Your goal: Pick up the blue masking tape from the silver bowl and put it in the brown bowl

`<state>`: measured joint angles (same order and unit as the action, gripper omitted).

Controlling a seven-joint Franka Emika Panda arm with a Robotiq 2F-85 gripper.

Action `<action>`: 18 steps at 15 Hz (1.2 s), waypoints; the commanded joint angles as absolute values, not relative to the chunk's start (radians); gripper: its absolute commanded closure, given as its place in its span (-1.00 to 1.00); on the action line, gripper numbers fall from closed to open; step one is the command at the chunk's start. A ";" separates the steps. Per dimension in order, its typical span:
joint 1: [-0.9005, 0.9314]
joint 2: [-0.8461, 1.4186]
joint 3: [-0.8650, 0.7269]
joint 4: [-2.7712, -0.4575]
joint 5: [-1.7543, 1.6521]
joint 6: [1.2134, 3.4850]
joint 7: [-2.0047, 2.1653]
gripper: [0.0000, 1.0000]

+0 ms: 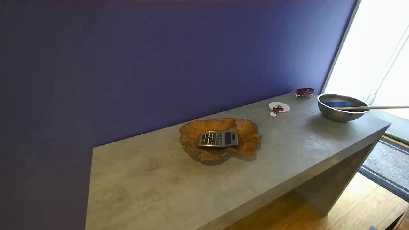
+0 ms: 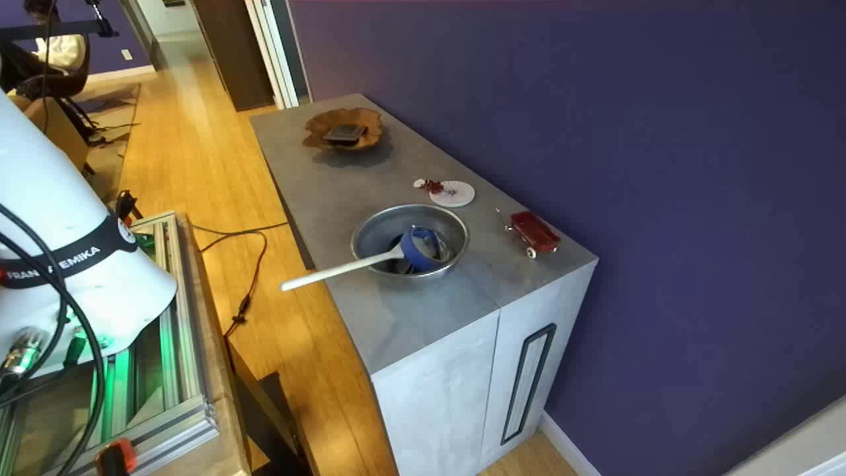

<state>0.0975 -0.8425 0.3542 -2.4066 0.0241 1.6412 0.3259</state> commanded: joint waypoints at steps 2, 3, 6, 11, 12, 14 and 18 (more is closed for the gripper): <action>0.110 -0.838 0.346 -2.404 0.017 1.639 0.334 -1.00; 0.110 -0.838 0.346 -2.404 0.017 1.639 0.334 -1.00; 0.110 -0.838 0.346 -2.404 0.017 1.639 0.334 -1.00; 0.013 -0.865 0.298 -2.536 -0.082 1.739 0.390 -1.00; -0.020 -0.865 0.286 -2.577 -0.126 1.785 0.412 -1.00; -0.087 -0.838 0.259 -2.644 -0.204 1.868 0.448 -1.00; -0.115 -0.800 0.214 -2.667 -0.204 1.873 0.436 -1.00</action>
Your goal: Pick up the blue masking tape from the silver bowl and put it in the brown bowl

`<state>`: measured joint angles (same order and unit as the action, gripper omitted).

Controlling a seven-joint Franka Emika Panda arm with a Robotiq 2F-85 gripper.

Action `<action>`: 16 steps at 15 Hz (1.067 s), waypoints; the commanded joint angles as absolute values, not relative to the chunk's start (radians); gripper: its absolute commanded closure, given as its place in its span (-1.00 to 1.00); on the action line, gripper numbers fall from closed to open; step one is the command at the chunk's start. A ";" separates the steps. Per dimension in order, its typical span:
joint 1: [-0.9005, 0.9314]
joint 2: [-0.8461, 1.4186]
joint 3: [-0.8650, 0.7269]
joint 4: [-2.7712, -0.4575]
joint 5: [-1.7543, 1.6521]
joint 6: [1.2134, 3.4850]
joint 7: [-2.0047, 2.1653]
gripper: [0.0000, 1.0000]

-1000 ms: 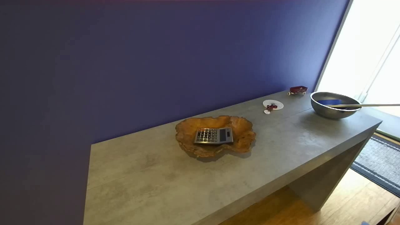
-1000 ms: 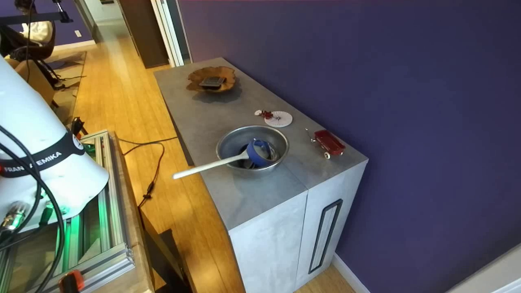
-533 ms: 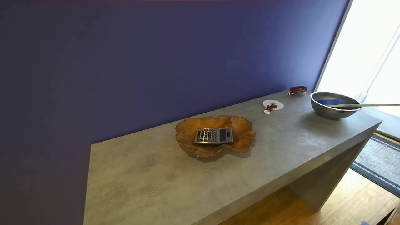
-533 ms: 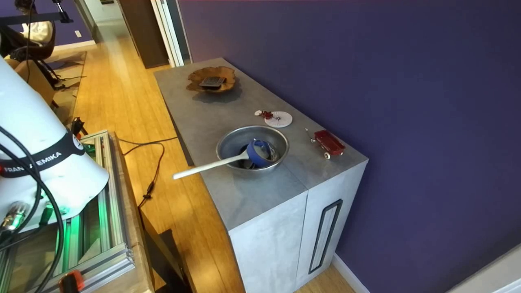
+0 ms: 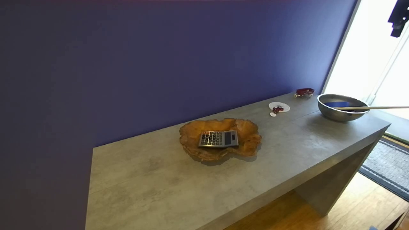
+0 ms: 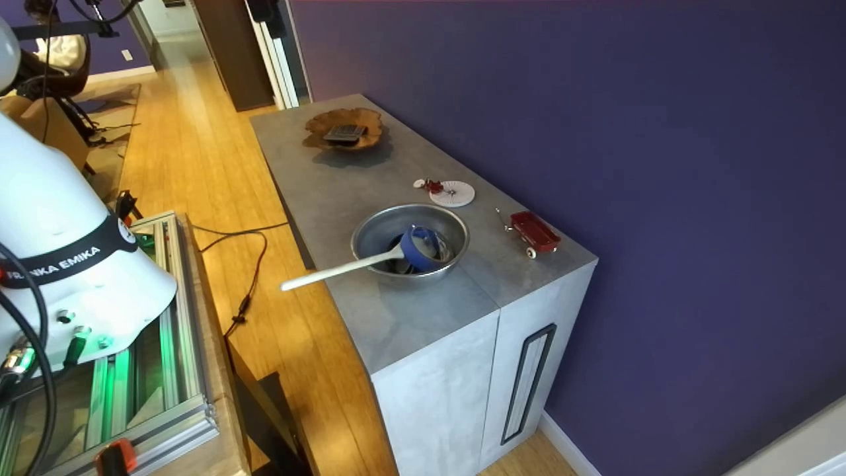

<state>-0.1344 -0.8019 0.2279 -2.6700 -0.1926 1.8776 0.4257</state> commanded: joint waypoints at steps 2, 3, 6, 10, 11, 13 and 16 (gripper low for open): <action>-0.133 -0.764 0.189 -2.678 -0.204 1.882 0.437 -1.00; -0.134 -0.754 0.186 -2.677 -0.203 1.884 0.441 -1.00; -0.133 -0.750 0.187 -2.677 -0.203 1.885 0.447 -1.00; -0.133 -0.750 0.187 -2.677 -0.203 1.885 0.447 -1.00; -0.127 -0.716 0.166 -2.677 -0.184 1.911 0.423 -1.00; -0.127 -0.643 0.121 -2.687 -0.180 1.978 0.369 -1.00; -0.131 -0.466 -0.004 -2.686 -0.151 2.183 0.208 -1.00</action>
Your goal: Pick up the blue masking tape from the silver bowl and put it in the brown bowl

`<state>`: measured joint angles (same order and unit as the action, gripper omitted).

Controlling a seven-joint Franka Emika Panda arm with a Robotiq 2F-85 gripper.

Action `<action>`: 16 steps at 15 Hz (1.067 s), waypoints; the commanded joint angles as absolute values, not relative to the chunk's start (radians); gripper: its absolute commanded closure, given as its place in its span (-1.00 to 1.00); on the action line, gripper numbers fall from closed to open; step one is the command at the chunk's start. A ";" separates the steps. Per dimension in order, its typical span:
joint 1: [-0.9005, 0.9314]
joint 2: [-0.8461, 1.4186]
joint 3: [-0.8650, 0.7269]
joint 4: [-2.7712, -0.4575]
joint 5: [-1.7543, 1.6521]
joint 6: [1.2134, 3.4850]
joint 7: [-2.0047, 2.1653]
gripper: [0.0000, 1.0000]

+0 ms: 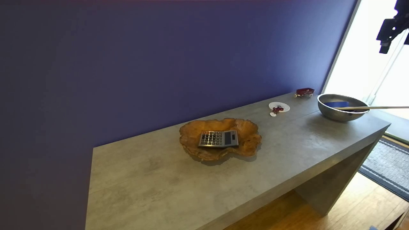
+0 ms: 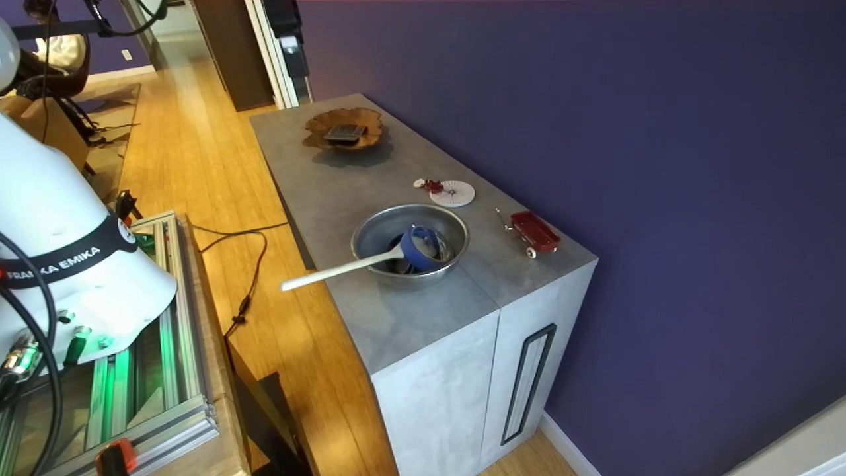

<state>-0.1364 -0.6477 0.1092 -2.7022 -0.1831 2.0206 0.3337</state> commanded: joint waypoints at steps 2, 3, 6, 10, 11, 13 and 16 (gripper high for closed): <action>-0.124 -0.339 -0.086 -2.656 -0.107 2.272 0.087 -1.00; -0.118 -0.276 -0.124 -2.644 -0.076 2.302 0.017 -1.00; -0.108 -0.085 -0.191 -2.575 0.048 2.291 -0.163 -1.00; -0.128 0.168 -0.169 -2.420 0.150 2.260 -0.263 -1.00; -0.133 0.231 -0.153 -2.370 0.167 2.253 -0.259 -1.00; -0.149 0.158 -0.148 -2.444 0.125 2.289 -0.229 -1.00; -0.153 0.283 -0.127 -2.340 0.135 2.265 -0.227 -1.00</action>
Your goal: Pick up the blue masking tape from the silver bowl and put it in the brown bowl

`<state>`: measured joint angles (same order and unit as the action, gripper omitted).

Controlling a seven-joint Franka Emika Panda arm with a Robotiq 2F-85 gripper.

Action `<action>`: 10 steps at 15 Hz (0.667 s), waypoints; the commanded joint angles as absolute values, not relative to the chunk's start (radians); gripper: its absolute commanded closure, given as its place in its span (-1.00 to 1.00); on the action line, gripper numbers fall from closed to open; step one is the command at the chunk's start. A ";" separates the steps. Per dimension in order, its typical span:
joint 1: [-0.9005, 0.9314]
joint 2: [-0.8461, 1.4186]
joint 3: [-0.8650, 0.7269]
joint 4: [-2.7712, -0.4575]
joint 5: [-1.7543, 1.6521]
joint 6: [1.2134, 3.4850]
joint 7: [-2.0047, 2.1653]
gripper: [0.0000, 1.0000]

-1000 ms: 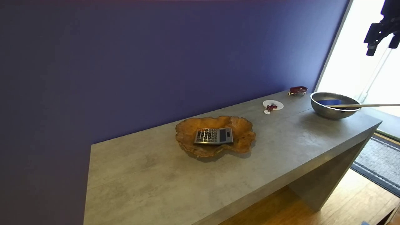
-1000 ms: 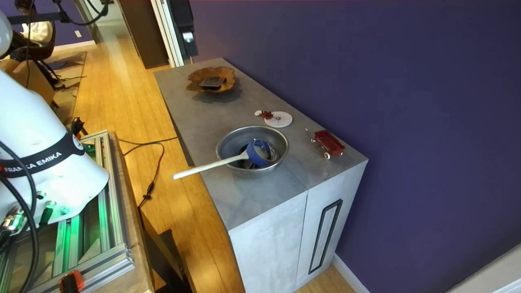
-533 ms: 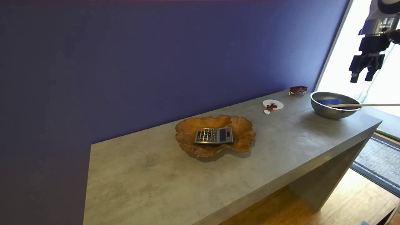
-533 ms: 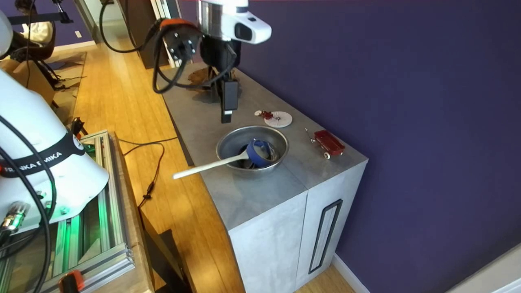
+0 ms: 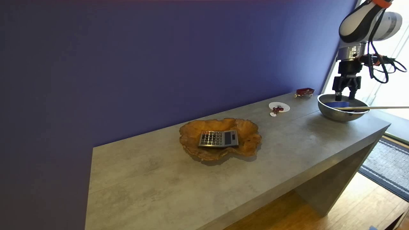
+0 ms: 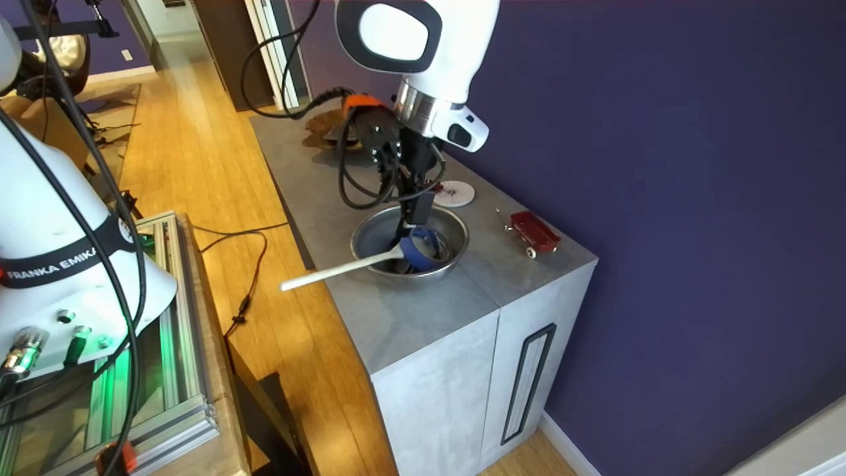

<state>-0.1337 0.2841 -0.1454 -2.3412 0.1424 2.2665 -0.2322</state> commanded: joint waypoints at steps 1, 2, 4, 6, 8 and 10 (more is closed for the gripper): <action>-0.154 0.296 -0.126 -2.328 0.135 2.263 -0.226 -1.00; -0.147 0.270 -0.123 -2.364 0.142 2.344 -0.219 -1.00; -0.139 0.260 -0.111 -2.394 0.129 2.454 -0.235 -1.00; -0.144 0.257 -0.090 -2.411 0.145 2.532 -0.245 -1.00; -0.149 0.276 -0.071 -2.409 0.152 2.567 -0.249 -1.00; -0.159 0.292 -0.062 -2.403 0.159 2.574 -0.249 -0.56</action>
<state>-0.1361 0.2964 -0.0838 -2.3834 0.1406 2.5420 -0.2326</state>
